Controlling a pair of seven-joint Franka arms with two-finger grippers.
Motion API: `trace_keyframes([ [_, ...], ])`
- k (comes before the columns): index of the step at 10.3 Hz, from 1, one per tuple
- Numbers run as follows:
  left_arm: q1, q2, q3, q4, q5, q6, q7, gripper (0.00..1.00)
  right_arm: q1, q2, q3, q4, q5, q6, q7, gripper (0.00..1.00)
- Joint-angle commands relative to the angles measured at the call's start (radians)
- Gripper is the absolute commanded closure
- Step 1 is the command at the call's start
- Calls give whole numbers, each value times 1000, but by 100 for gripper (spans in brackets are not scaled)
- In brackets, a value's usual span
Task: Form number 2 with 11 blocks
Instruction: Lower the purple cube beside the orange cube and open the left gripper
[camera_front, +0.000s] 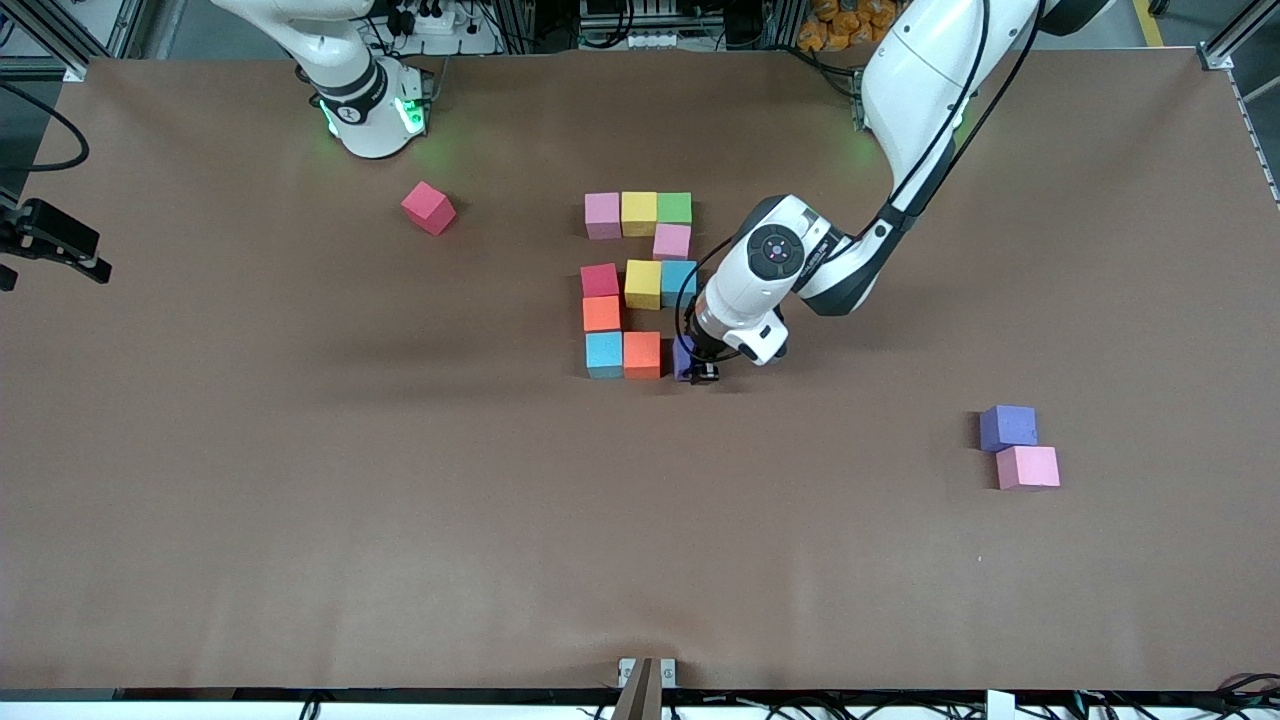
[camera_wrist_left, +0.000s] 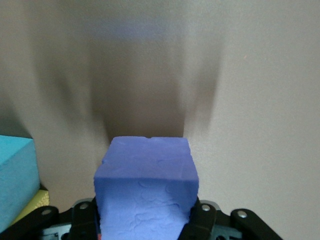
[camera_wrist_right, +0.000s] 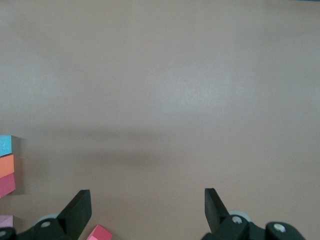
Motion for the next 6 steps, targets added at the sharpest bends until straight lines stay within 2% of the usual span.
trace_keyframes([
  [1, -24, 30, 11, 40, -4, 9, -16, 56, -8, 1, 7, 4, 11, -6, 8, 0],
  [3, -26, 37, 11, 49, -5, 9, -16, 56, -8, 1, 7, 6, 11, -6, 8, 0],
  [5, -33, 49, 11, 65, -5, 9, -16, 50, -8, 1, 7, 6, 11, -6, 8, 0],
  [6, -33, 59, 11, 69, -5, 9, -16, 42, -8, 1, 7, 6, 11, -6, 8, 0],
])
